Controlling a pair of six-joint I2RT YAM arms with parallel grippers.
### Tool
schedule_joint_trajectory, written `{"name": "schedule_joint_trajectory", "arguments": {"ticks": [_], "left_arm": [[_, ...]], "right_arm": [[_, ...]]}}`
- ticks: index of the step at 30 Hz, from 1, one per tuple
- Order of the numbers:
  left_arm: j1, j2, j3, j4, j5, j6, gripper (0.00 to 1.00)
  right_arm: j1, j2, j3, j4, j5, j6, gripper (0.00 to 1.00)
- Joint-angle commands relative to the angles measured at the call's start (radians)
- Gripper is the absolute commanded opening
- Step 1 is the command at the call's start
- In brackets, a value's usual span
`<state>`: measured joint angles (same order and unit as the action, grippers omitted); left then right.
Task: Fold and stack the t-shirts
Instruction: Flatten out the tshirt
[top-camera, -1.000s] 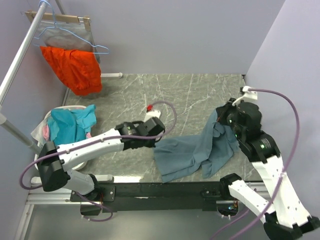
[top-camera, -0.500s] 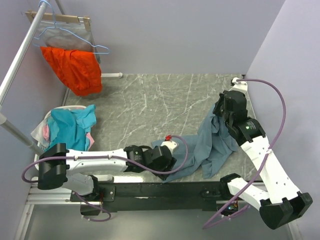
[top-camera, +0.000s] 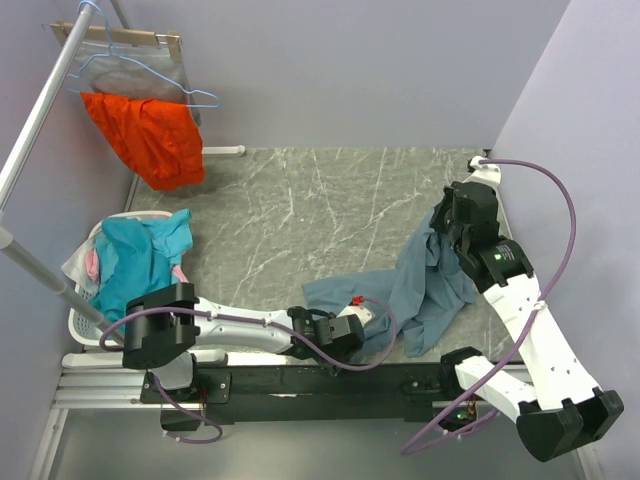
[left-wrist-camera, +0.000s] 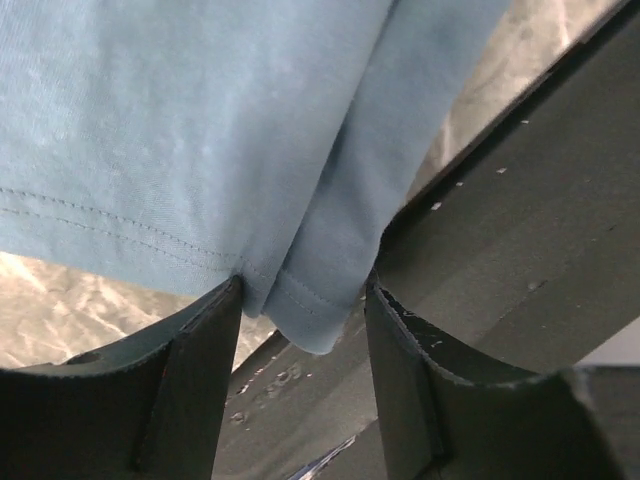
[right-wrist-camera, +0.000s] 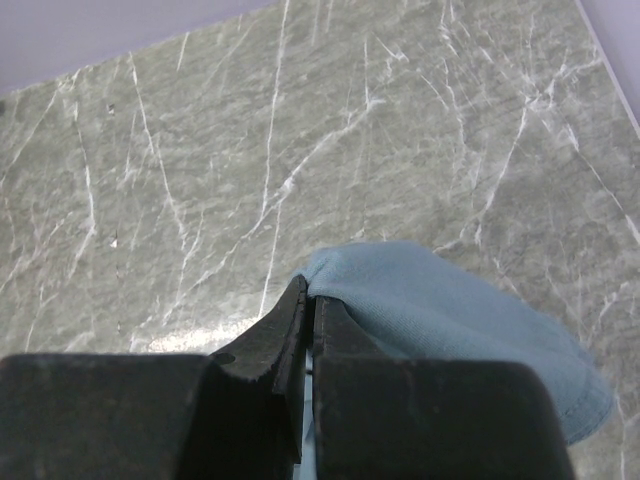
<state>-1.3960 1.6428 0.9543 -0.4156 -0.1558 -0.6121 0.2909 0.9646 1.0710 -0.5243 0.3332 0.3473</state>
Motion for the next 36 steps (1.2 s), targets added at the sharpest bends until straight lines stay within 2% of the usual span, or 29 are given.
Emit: {"name": "schedule_joint_trajectory", "arguments": {"ticks": [1,4,6,7,8,9,12,14,17,20,27,33,36], "left_arm": [[-0.029,0.003,0.054,0.029,-0.008,0.02,0.57],[-0.032,0.008,0.054,0.026,-0.005,0.023,0.54],[-0.032,0.015,0.054,0.028,-0.004,0.026,0.42],[-0.034,0.018,0.054,0.028,-0.004,0.026,0.31],[-0.034,0.023,0.057,0.026,-0.007,0.026,0.11],[-0.034,0.038,0.06,0.018,-0.014,0.025,0.01],[-0.034,0.063,0.081,0.005,-0.025,0.029,0.01],[-0.034,0.058,0.1,-0.034,-0.091,0.026,0.01],[-0.018,0.011,0.15,-0.162,-0.281,0.014,0.01],[0.049,-0.089,0.234,-0.315,-0.436,-0.015,0.01],[0.178,-0.44,0.345,-0.414,-0.71,-0.04,0.01],[0.203,-0.56,0.437,-0.48,-0.894,-0.057,0.01],[0.203,-0.567,0.53,-0.555,-0.922,-0.109,0.01]], "right_arm": [[-0.016,-0.027,-0.013,0.044,0.003,0.004,0.0],[-0.021,-0.032,-0.022,0.043,-0.002,0.005,0.0],[-0.022,-0.036,-0.029,0.041,-0.002,0.007,0.0],[-0.024,-0.035,-0.031,0.044,0.0,0.009,0.0],[-0.025,-0.036,-0.032,0.043,0.0,0.009,0.0],[-0.025,-0.038,-0.032,0.041,0.001,0.009,0.0],[-0.027,-0.043,-0.028,0.034,0.003,0.007,0.0],[-0.027,-0.05,-0.02,0.027,0.007,0.004,0.0],[-0.029,-0.069,0.004,0.009,0.01,-0.004,0.0],[-0.029,-0.101,0.04,-0.017,0.007,-0.005,0.0],[-0.029,-0.178,0.116,-0.103,0.021,0.005,0.0],[-0.029,-0.25,0.15,-0.112,0.0,-0.008,0.0],[-0.029,-0.294,0.17,-0.103,-0.029,-0.027,0.0]]}}
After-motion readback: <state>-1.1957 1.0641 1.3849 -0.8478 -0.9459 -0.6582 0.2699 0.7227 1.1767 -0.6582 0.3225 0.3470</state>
